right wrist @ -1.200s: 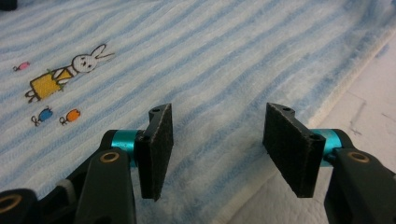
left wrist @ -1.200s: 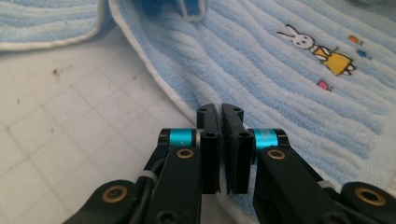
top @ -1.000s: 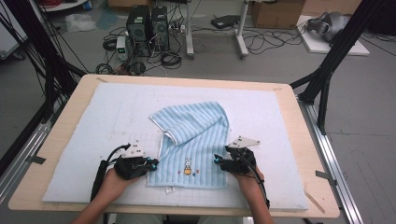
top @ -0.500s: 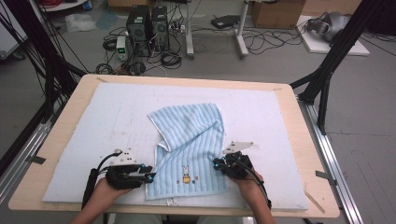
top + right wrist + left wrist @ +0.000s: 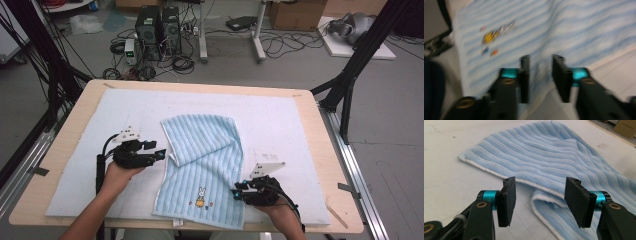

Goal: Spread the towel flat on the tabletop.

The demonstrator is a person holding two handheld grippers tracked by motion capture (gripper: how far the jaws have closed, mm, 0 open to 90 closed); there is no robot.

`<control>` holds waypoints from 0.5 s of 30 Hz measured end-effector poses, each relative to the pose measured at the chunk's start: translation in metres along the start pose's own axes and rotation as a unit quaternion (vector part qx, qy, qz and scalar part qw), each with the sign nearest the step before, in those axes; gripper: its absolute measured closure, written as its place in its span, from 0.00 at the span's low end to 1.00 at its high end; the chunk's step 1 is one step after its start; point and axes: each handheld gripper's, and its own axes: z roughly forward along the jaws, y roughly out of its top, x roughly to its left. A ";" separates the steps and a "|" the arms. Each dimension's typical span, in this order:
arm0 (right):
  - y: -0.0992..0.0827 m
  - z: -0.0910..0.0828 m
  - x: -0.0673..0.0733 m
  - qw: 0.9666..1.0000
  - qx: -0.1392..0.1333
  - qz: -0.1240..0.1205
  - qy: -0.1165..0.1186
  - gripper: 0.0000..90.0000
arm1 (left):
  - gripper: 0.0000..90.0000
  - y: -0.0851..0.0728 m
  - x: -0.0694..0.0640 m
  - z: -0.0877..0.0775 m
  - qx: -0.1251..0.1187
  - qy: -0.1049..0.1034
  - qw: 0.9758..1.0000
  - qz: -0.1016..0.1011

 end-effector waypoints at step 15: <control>0.049 0.073 -0.008 0.995 0.009 -0.042 -0.088 0.81 | 0.49 -0.002 0.005 0.072 0.056 0.051 0.997 0.008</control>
